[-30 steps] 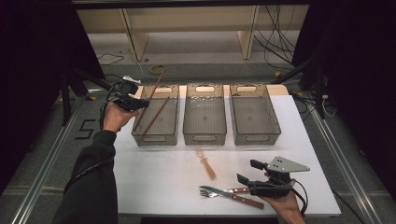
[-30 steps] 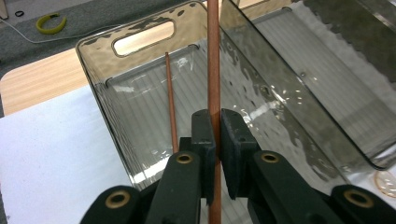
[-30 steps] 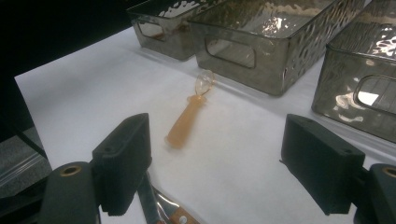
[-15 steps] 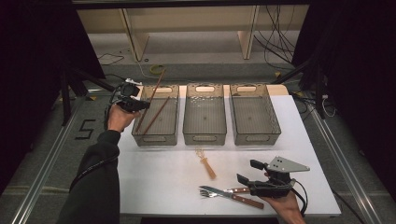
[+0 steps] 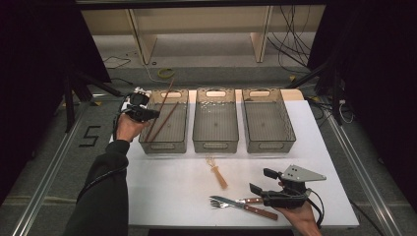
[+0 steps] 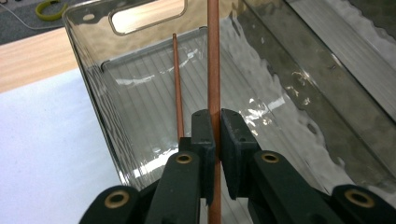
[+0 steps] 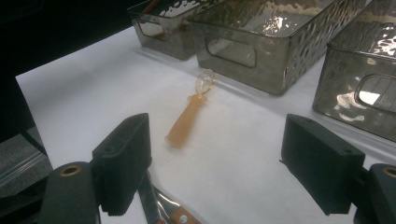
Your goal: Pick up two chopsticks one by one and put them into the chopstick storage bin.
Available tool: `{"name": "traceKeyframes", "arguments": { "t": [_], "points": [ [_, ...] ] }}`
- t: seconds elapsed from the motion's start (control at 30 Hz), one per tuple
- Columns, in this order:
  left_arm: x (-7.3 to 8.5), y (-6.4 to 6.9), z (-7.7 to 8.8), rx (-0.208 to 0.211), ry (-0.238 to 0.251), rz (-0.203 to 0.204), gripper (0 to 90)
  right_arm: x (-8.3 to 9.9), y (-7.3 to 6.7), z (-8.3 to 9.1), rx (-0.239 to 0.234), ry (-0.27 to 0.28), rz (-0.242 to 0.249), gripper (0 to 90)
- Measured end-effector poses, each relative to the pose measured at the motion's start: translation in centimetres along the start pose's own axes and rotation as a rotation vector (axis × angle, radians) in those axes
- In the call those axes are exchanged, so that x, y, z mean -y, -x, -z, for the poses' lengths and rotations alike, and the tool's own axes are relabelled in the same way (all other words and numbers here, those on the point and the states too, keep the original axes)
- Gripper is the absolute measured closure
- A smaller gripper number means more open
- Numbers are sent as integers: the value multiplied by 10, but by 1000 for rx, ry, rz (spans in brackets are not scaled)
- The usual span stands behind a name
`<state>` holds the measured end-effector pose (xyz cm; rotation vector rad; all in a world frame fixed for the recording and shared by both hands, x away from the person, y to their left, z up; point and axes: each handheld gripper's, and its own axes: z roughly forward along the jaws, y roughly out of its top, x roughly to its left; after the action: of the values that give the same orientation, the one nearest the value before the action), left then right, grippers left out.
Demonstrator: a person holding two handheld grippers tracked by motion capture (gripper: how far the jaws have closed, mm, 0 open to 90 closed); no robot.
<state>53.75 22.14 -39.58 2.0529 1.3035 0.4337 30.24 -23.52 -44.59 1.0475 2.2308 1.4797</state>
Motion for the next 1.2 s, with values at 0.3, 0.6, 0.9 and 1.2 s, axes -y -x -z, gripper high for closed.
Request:
{"name": "traceKeyframes", "arguments": {
  "t": [0.3, 0.6, 0.9, 1.2],
  "points": [
    [8, -4, -9, -3, -23, 23, 833, 0, 0, 0, 1, 1, 1, 250],
    [11, -6, -10, 11, -48, 54, 719, 0, 0, 1, 0, 4, -1, 250],
    [15, -2, 9, 61, 0, 99, 469, -3, 0, 1, -2, 5, -7, 249],
    [31, 10, 30, 121, 77, 128, 343, -10, -1, 0, 10, -17, -5, 249]
  ]
}}
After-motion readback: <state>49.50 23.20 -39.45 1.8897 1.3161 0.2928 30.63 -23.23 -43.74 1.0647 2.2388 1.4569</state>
